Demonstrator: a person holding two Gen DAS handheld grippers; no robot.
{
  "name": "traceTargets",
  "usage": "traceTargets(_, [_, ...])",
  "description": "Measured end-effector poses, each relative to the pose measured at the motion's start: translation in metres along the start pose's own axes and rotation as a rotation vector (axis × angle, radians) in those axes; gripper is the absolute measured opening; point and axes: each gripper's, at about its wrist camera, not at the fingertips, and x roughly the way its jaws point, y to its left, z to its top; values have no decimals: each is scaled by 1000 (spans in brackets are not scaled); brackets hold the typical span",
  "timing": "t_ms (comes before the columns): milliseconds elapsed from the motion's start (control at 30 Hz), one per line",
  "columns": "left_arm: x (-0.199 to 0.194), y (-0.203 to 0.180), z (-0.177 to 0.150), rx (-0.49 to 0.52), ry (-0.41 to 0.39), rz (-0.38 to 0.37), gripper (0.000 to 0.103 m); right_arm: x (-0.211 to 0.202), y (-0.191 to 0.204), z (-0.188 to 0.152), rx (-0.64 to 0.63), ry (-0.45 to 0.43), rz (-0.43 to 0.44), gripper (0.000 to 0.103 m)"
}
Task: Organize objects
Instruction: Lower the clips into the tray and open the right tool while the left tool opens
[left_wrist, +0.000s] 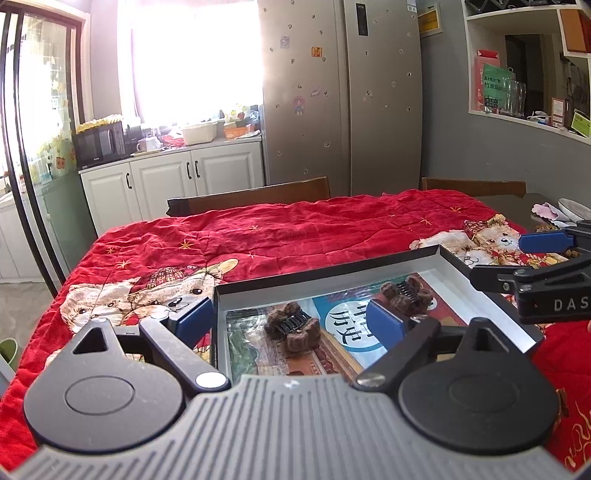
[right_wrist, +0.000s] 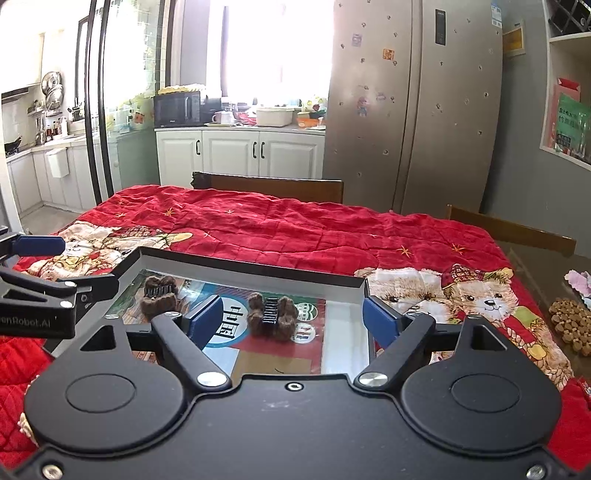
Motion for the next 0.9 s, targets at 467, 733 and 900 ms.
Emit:
traceTargets(467, [-26, 1, -5, 26, -24, 2, 97, -27, -3, -8, -3, -10, 23, 83])
traceTargets(733, [-43, 2, -11, 29, -41, -1, 100, -42, -6, -16, 6, -19, 27, 83])
traceTargets(900, [-52, 1, -15, 34, -43, -8, 100, -49, -9, -23, 14, -11, 31, 83])
